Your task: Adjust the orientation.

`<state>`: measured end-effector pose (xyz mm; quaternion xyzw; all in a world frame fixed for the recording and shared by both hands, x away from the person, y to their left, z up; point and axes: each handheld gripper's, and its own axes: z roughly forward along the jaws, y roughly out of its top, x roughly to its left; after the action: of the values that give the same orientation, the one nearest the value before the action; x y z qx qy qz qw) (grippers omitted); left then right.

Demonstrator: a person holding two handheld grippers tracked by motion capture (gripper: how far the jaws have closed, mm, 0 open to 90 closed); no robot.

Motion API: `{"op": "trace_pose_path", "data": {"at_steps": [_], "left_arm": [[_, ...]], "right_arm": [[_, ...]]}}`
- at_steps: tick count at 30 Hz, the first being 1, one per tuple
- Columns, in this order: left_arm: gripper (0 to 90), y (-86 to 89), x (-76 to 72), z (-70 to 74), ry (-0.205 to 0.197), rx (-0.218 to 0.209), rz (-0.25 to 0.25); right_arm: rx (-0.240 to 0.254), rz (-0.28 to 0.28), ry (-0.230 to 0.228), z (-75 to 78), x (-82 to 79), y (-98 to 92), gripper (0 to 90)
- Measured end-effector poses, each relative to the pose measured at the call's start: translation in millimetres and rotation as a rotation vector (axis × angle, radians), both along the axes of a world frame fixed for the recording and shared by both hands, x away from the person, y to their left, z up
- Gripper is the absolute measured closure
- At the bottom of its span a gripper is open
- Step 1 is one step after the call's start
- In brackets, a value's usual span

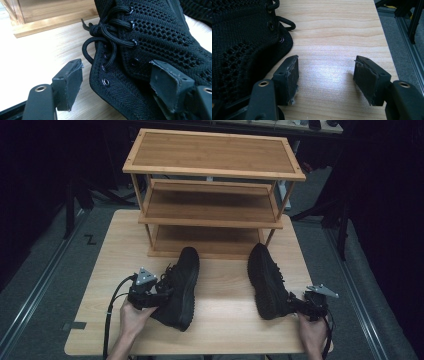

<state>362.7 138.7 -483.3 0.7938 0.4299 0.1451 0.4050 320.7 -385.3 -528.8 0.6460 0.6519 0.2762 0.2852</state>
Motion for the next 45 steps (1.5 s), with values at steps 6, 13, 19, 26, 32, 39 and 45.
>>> {"op": "trace_pose_path", "data": {"at_steps": [6,13,19,26,32,39,45], "left_arm": [[27.6,-1.9,0.1,1.6,0.000,-0.002,-0.008],[29.1,-4.9,-0.3,5.5,0.000,0.011,-0.018],[29.9,-8.7,1.0,8.8,0.005,0.013,-0.033],[32.0,-13.6,4.7,12.9,0.025,0.023,-0.047],[33.5,-15.1,7.4,11.9,0.038,0.021,-0.045],[38.2,-15.6,8.7,10.7,0.042,0.022,-0.047],[40.6,-18.2,8.3,10.6,0.035,0.026,-0.049]], "right_arm": [[-0.001,0.003,-0.001,0.0,0.0,-0.1,37.0],[0.000,0.003,0.000,0.0,0.0,0.1,37.0],[-0.001,0.005,-0.001,0.0,-0.1,0.3,37.0],[0.000,0.007,-0.001,0.0,-0.2,0.4,36.9],[0.000,0.008,-0.002,0.0,-0.2,0.3,36.9],[0.001,0.010,-0.002,-0.1,-0.2,0.6,36.9],[0.000,0.011,-0.001,-0.1,-0.2,0.6,37.0]]}}
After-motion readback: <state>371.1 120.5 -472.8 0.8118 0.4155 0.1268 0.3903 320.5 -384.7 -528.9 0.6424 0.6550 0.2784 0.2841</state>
